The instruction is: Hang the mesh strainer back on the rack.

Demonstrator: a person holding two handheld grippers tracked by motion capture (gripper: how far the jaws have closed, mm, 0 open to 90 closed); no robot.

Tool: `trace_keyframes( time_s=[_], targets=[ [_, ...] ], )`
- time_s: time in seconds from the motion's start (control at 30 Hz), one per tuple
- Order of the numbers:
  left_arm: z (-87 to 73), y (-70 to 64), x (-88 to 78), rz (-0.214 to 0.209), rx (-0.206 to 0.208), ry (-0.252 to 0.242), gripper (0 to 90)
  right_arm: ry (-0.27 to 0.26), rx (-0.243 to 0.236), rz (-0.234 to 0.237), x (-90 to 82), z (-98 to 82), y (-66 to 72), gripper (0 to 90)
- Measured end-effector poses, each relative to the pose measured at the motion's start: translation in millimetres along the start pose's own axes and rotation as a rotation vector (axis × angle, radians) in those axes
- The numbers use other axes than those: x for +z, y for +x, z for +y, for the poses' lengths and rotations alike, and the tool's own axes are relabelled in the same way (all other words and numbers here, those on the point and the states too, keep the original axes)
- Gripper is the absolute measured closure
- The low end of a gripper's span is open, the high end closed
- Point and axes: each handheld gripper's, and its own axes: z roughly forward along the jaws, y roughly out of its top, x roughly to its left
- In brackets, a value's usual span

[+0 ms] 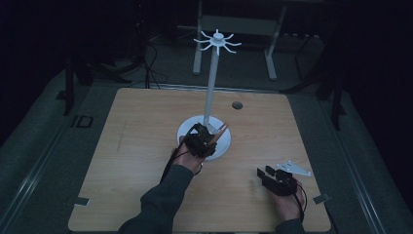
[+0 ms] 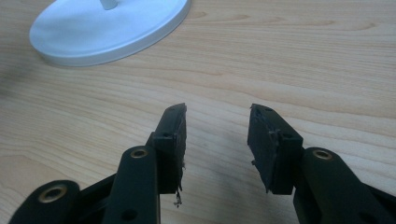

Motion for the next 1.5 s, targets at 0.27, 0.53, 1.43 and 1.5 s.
trace_keyframes(
  time_s=[0.27,0.53,1.43,1.5],
  targets=[
    [1.1,1.4,-5.8,0.018,-0.023,-0.034,67.5,-0.01,0.015,-0.004,-1.8,1.7,-0.9,53.8],
    [5.5,3.6,-15.5,0.04,-0.05,-0.08,67.5,-0.005,0.016,-0.016,-1.7,2.0,-0.6,54.0],
    [19.2,6.1,-44.6,0.087,-0.09,-0.192,67.5,-0.011,0.005,-0.025,-1.6,1.6,-0.3,55.7],
    [20.3,6.2,-46.4,0.093,-0.09,-0.199,67.5,-0.012,0.006,-0.025,-1.5,1.5,-0.4,55.0]
  ],
)
